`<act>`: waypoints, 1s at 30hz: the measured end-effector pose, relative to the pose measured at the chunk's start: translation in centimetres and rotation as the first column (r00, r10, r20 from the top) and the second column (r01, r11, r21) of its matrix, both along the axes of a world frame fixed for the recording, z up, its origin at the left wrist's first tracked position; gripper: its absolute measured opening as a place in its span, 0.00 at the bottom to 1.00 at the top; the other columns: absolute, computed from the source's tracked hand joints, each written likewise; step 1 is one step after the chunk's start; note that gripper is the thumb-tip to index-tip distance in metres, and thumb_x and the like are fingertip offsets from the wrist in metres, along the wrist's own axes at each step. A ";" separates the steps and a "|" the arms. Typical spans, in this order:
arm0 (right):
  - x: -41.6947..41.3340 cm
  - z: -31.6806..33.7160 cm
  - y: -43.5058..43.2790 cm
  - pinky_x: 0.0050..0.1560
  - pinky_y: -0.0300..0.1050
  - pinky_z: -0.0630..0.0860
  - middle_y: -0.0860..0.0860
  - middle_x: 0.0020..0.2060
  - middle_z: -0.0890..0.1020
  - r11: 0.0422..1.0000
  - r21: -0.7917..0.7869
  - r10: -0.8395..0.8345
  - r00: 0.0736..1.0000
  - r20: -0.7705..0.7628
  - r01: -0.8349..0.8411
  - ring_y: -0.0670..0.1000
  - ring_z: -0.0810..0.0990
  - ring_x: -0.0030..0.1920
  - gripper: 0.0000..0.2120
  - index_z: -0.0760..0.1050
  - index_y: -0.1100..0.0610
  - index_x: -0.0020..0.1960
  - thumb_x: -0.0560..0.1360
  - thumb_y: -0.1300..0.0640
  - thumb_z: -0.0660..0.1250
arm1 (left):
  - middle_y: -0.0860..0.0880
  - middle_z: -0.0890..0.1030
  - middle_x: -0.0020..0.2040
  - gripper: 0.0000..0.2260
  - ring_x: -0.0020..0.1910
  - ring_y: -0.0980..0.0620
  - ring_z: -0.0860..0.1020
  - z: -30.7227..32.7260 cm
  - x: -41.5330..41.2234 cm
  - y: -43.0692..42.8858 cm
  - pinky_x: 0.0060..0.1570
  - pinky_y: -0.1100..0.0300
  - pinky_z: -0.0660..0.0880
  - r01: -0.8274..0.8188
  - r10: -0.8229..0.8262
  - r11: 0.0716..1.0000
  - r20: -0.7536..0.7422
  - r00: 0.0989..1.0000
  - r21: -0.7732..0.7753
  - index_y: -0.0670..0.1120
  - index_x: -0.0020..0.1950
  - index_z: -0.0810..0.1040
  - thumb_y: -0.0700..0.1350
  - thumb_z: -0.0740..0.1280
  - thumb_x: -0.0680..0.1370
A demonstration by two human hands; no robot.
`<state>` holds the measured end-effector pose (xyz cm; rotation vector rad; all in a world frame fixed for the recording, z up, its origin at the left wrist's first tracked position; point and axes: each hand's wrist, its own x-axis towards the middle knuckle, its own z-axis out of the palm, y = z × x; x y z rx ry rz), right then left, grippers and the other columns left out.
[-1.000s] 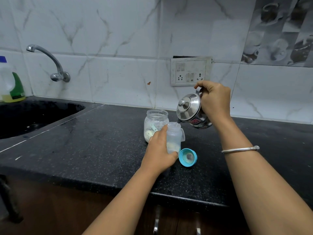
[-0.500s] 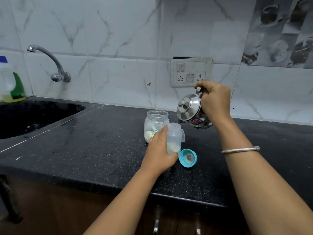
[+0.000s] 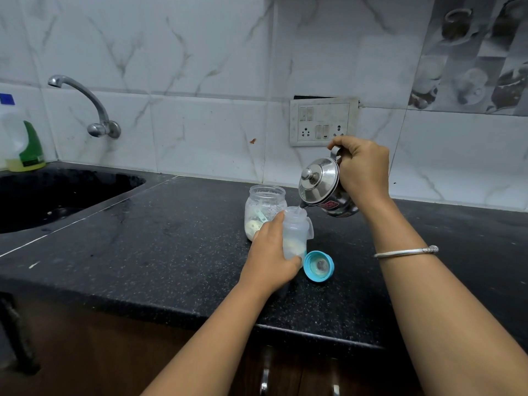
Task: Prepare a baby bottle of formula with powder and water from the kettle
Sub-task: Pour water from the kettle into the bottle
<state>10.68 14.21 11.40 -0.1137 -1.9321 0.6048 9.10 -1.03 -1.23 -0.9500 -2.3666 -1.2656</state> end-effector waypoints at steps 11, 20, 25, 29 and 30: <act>-0.1 0.0 0.0 0.51 0.49 0.78 0.57 0.44 0.85 1.000 0.013 0.000 1.000 -0.001 0.000 0.55 0.82 0.48 0.16 0.83 0.59 0.50 0.71 0.70 0.60 | 0.47 0.65 0.71 0.37 0.70 0.50 0.62 0.0 0.0 0.0 0.59 0.69 0.55 0.005 -0.005 1.000 0.007 1.000 -0.009 0.46 0.75 0.54 0.42 0.69 0.71; -0.1 0.0 0.0 0.53 0.49 0.78 0.56 0.45 0.85 1.000 -0.002 0.015 1.000 0.007 -0.015 0.54 0.82 0.49 0.16 0.83 0.59 0.50 0.71 0.69 0.60 | 0.47 0.64 0.72 0.38 0.71 0.51 0.61 0.0 -0.1 0.0 0.60 0.68 0.54 -0.001 0.001 1.000 0.007 1.000 -0.022 0.46 0.76 0.53 0.43 0.70 0.71; 0.0 0.1 -0.1 0.52 0.48 0.78 0.56 0.45 0.85 1.000 0.002 0.015 1.000 0.001 -0.015 0.54 0.82 0.48 0.16 0.83 0.59 0.50 0.71 0.70 0.60 | 0.47 0.64 0.72 0.38 0.71 0.50 0.61 0.0 -0.1 0.0 0.60 0.69 0.54 -0.003 0.003 1.000 0.008 1.000 -0.022 0.46 0.76 0.53 0.42 0.70 0.71; 0.1 0.1 -0.2 0.52 0.46 0.77 0.57 0.45 0.85 1.000 0.020 0.010 1.000 0.002 -0.010 0.54 0.82 0.48 0.16 0.83 0.60 0.50 0.71 0.70 0.60 | 0.47 0.64 0.71 0.38 0.71 0.50 0.61 -0.1 -0.1 0.1 0.60 0.69 0.55 -0.009 0.009 1.000 0.010 1.000 -0.019 0.46 0.76 0.53 0.42 0.70 0.71; 0.1 0.1 -0.2 0.52 0.46 0.77 0.56 0.45 0.85 1.000 0.022 0.011 1.000 0.001 -0.011 0.54 0.82 0.48 0.16 0.83 0.60 0.50 0.71 0.70 0.60 | 0.47 0.65 0.71 0.38 0.71 0.50 0.62 -0.1 -0.1 0.1 0.60 0.69 0.55 -0.009 0.009 1.000 0.011 1.000 -0.019 0.46 0.75 0.54 0.42 0.70 0.71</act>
